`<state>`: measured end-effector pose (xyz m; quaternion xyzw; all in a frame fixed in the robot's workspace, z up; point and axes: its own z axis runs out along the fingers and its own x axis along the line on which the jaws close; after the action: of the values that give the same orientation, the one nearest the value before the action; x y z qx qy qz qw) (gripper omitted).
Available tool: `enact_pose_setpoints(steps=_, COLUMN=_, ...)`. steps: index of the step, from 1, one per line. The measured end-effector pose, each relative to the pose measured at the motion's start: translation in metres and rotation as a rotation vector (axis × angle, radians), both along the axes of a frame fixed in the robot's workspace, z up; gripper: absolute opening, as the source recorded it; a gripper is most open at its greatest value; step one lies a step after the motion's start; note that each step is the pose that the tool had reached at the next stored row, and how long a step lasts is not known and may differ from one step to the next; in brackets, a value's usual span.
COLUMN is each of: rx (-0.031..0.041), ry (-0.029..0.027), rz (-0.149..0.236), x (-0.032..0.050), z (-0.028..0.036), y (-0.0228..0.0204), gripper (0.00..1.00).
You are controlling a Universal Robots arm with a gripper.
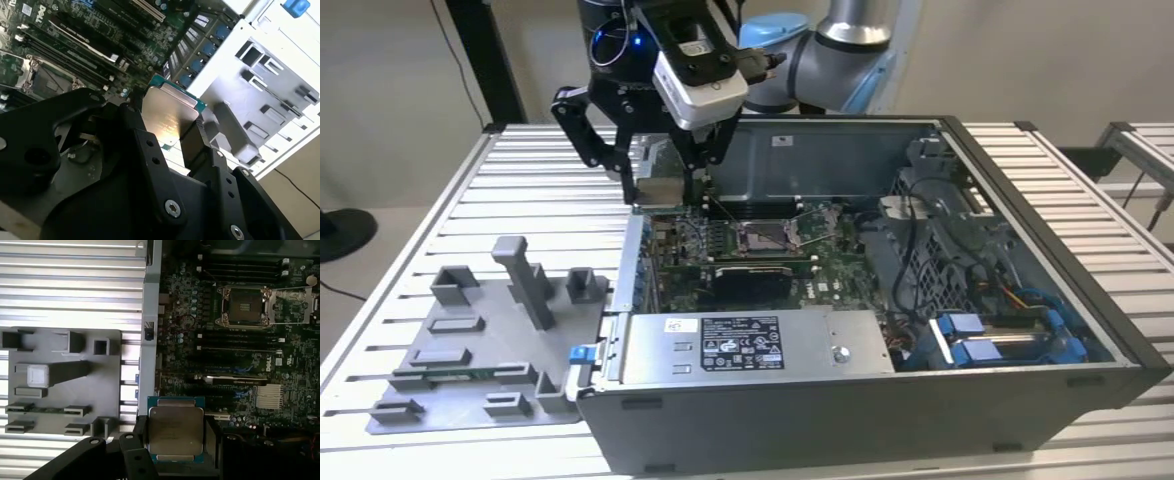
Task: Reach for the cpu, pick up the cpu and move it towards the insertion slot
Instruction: 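Pick up the cpu and move it towards the insertion slot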
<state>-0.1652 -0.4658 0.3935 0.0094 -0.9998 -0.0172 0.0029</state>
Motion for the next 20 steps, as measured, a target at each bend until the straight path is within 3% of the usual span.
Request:
enact_pose_setpoints(steps=15, rx=0.0, ry=0.0012, rz=0.0, x=0.0434, z=-0.0002, y=0.0, gripper=0.0)
enact_pose_setpoints(steps=20, rx=0.0, ry=0.0035, rz=0.0, x=0.0639, z=-0.0004, y=0.0, gripper=0.0)
